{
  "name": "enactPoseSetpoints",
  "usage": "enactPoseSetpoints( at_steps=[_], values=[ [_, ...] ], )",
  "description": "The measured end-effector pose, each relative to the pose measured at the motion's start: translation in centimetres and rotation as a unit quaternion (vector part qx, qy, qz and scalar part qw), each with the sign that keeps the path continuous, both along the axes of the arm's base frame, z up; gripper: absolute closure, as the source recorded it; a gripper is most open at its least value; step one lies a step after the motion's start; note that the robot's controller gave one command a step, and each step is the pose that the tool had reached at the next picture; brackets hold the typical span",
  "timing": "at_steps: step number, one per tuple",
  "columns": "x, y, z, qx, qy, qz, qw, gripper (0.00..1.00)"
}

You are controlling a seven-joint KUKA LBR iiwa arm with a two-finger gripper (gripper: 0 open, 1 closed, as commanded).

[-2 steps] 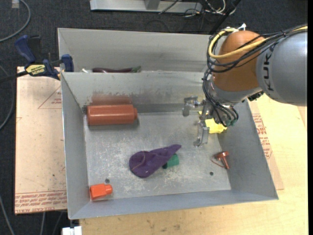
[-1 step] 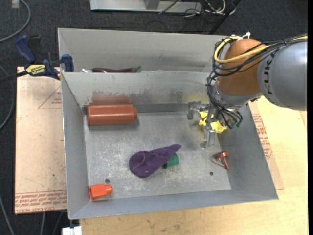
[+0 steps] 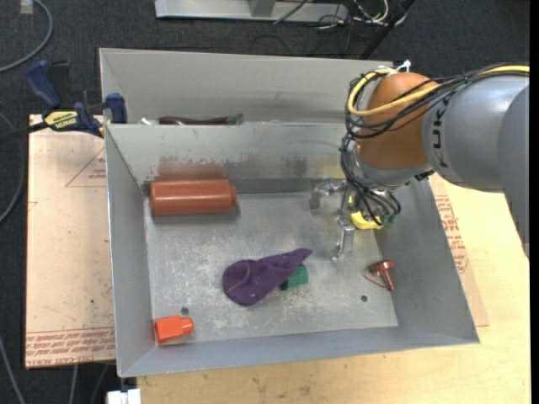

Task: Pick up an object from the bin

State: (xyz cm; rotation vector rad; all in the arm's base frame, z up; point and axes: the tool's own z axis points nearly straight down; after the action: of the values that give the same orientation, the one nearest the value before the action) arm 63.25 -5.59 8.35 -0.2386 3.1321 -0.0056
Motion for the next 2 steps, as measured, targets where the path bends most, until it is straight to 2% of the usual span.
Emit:
enactPoseSetpoints(
  at_steps=[1, 2],
  values=[
    [-0.3, 6.0, -0.6, 0.003, -0.0033, -0.016, 0.9999, 0.0],
    [-4.3, 6.0, -0.7, 0.003, -0.002, 0.049, 0.9988, 0.0]
  ],
)
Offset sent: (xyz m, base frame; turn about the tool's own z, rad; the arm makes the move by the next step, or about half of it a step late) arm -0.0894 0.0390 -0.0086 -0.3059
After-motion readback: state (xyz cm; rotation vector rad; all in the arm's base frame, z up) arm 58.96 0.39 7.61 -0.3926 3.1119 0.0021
